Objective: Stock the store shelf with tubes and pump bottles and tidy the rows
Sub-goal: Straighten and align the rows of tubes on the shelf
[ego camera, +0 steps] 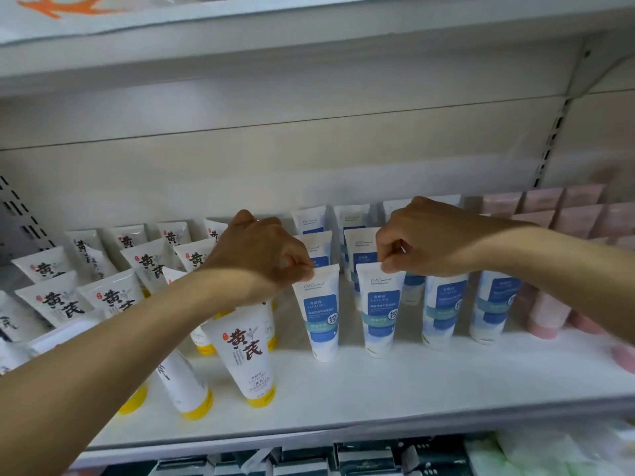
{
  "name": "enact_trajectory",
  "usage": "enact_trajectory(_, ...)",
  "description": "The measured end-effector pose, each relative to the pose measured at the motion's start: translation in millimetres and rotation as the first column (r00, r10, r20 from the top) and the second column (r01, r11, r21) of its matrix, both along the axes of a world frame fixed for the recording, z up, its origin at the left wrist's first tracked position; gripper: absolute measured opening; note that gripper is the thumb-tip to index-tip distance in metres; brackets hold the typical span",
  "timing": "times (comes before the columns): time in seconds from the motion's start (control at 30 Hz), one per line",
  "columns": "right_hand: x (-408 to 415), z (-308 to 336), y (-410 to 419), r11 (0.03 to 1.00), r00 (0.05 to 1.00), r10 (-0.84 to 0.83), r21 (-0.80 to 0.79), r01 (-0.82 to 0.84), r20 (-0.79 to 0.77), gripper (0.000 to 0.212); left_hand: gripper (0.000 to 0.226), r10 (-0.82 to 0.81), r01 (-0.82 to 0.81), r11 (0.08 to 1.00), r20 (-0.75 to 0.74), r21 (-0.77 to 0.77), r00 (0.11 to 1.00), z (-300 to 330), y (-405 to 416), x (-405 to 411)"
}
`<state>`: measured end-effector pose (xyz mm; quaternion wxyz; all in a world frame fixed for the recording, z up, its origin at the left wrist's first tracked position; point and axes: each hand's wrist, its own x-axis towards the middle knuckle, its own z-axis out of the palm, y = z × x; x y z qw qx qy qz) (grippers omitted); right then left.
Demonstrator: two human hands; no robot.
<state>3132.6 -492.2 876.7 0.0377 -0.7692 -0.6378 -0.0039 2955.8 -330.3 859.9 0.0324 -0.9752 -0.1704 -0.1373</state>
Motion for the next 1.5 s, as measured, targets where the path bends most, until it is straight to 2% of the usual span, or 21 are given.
enact_trajectory(0.17,2.1,-2.9,2.8,1.0,1.0,0.023,0.002,-0.023,-0.017,0.014,0.013,-0.004,0.003,1.0,-0.027,-0.027,1.0,0.3,1.0,0.2)
enact_trajectory(0.47,4.5,-10.6,3.1,0.998,0.999,0.031,-0.054,-0.028,0.041,0.024,0.022,0.018,-0.022,0.998,-0.071,-0.06,0.997,-2.5,-0.8,2.4)
enact_trajectory(0.67,8.0,-11.0,4.4,0.997,0.998,0.051,-0.054,-0.049,0.038,0.027,0.017,-0.009,0.004,0.994,-0.048,-0.105,0.999,-1.3,0.7,3.0)
enact_trajectory(1.27,13.9,-12.3,12.3,0.993,0.996,0.088,-0.076,-0.086,0.016,0.024,0.022,0.014,-0.02,0.996,-0.068,-0.084,0.998,0.7,1.1,5.9)
enact_trajectory(1.5,19.6,-13.3,13.2,0.99,0.995,0.103,-0.093,-0.104,-0.015,0.03,0.023,0.009,-0.016,0.997,-0.077,-0.08,0.997,-0.2,-3.8,2.2)
